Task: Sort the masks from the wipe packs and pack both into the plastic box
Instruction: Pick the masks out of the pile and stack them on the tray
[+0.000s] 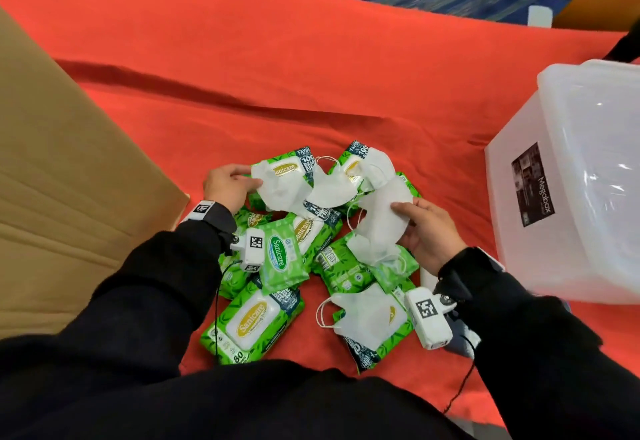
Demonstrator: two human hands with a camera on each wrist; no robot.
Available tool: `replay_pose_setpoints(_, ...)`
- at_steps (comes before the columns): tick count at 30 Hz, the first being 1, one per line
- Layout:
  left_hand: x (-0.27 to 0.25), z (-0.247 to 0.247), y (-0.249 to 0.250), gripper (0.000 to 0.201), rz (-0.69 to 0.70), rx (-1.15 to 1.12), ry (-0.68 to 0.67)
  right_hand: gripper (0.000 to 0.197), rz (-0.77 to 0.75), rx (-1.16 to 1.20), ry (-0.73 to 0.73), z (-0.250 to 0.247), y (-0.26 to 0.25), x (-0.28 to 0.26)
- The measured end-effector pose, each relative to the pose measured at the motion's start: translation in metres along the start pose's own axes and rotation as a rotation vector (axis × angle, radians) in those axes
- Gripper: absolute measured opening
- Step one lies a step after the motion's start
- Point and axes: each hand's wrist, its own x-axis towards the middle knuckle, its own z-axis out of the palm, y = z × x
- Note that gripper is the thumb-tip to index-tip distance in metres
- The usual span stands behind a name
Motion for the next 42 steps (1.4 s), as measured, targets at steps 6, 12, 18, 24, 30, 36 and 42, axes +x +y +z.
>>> replay_pose_setpoints(6,-0.056,0.004,0.001,0.033,-0.187,-0.326,-0.156,0.026,0.169,0.111,0.031,0.004,0.034,-0.006)
replay_pose_setpoints(12,-0.117,0.0,-0.001,0.054,-0.146,-0.617,0.015,0.018,0.302,0.273,0.075,0.021,0.067,-0.015)
replay_pose_setpoints(18,-0.151,0.016,-0.016,0.022,-0.365,-0.682,-0.116,0.013,0.363,0.3,0.067,0.039,0.083,-0.024)
replay_pose_setpoints(24,-0.151,0.007,-0.045,0.017,0.06,0.444,-0.128,0.026,0.349,0.276,0.036,0.039,0.082,-0.033)
replay_pose_setpoints(30,-0.146,-0.014,-0.04,0.004,0.508,0.619,0.225,0.024,0.357,0.263,0.01,0.038,0.079,-0.04)
replay_pose_setpoints(36,-0.157,0.016,-0.005,0.008,0.389,0.157,0.008,0.028,0.366,0.25,-0.036,0.05,0.075,-0.045)
replay_pose_setpoints(42,-0.189,0.044,-0.004,0.031,0.562,0.357,-0.433,0.025,0.285,0.068,-0.149,0.047,0.067,-0.05)
